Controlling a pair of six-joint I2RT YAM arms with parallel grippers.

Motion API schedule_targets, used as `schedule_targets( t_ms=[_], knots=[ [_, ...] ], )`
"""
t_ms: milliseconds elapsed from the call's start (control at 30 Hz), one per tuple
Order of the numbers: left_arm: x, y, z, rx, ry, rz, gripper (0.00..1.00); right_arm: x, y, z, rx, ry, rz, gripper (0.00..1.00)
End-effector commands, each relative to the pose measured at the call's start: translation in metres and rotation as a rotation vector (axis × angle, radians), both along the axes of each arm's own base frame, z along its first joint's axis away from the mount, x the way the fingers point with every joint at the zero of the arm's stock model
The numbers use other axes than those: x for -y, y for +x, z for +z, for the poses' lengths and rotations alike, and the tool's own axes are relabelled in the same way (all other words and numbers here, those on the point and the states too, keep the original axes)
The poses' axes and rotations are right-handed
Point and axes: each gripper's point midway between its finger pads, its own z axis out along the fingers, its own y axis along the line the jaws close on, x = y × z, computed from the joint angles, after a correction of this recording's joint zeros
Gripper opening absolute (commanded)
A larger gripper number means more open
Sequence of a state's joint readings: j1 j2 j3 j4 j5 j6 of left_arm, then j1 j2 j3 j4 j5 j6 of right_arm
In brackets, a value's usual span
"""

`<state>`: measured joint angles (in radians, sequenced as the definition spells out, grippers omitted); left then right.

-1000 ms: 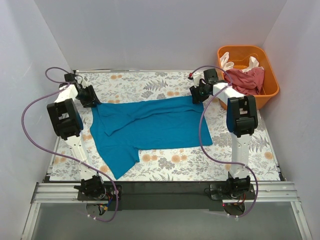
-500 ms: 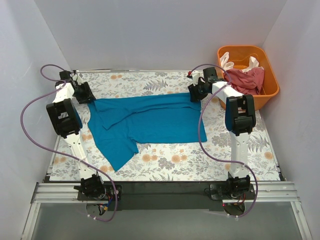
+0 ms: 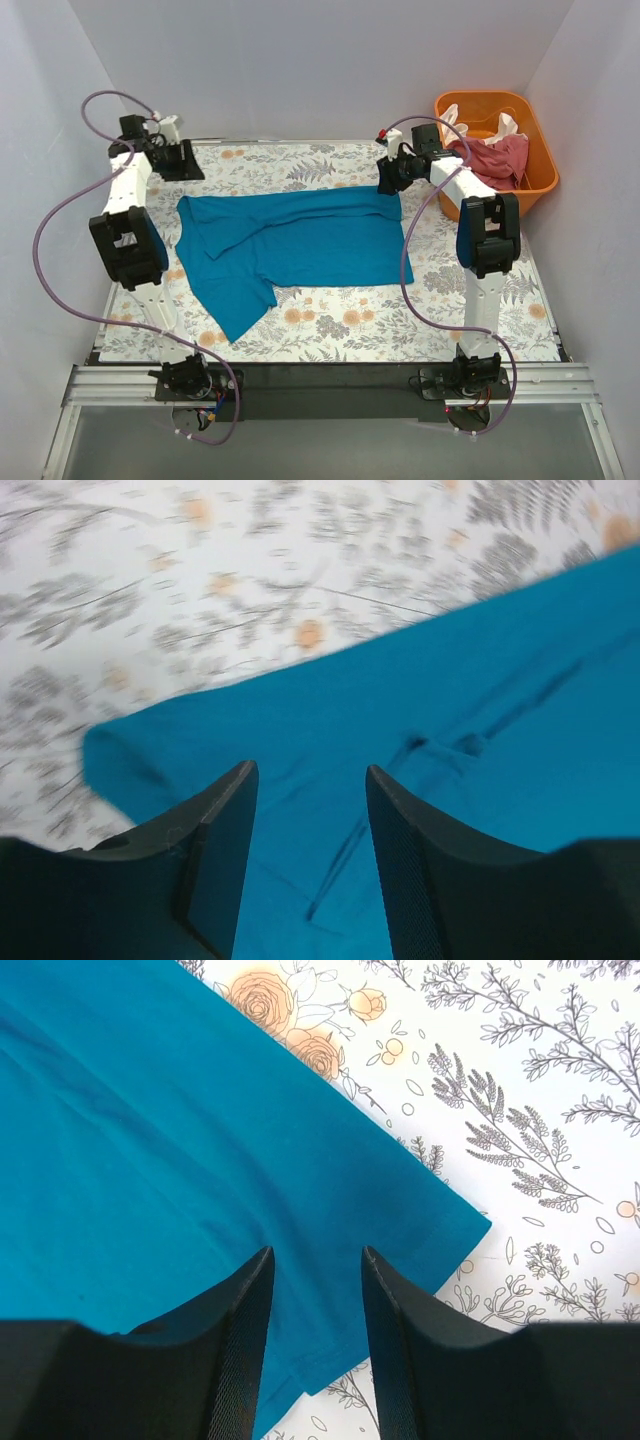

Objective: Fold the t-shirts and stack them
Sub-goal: Fold the tshirt

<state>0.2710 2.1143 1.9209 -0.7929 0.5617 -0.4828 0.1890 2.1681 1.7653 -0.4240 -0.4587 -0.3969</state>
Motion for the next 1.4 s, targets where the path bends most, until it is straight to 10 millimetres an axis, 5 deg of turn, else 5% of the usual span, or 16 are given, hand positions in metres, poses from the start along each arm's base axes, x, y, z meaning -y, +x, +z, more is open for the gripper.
schedule_targets(
  t_ms=[0, 267, 533, 967, 1233, 1367],
  knots=[
    [0.080, -0.027, -0.008, -0.026, 0.015, -0.296, 0.47, 0.000, 0.000, 0.008, 0.002, 0.014, 0.010, 0.46],
    [0.160, -0.033, -0.046, -0.069, 0.098, -0.580, 0.53, -0.002, -0.004, -0.006, -0.029, 0.001, 0.023, 0.46],
    [0.165, -0.044, -0.083, -0.092, 0.269, -0.686, 0.54, 0.001, -0.014, -0.025, -0.065, -0.032, 0.033, 0.45],
    [0.159, -0.078, -0.067, -0.141, 0.290, -0.754, 0.48, 0.006, -0.015, -0.032, -0.074, -0.055, 0.030, 0.45],
    [0.173, -0.102, -0.052, -0.167, 0.236, -0.790, 0.20, 0.008, -0.013, -0.039, -0.082, -0.074, 0.021, 0.45],
    [0.181, -0.112, -0.054, -0.192, 0.221, -0.792, 0.14, 0.009, -0.012, -0.040, -0.083, -0.077, 0.018, 0.45]
  ],
)
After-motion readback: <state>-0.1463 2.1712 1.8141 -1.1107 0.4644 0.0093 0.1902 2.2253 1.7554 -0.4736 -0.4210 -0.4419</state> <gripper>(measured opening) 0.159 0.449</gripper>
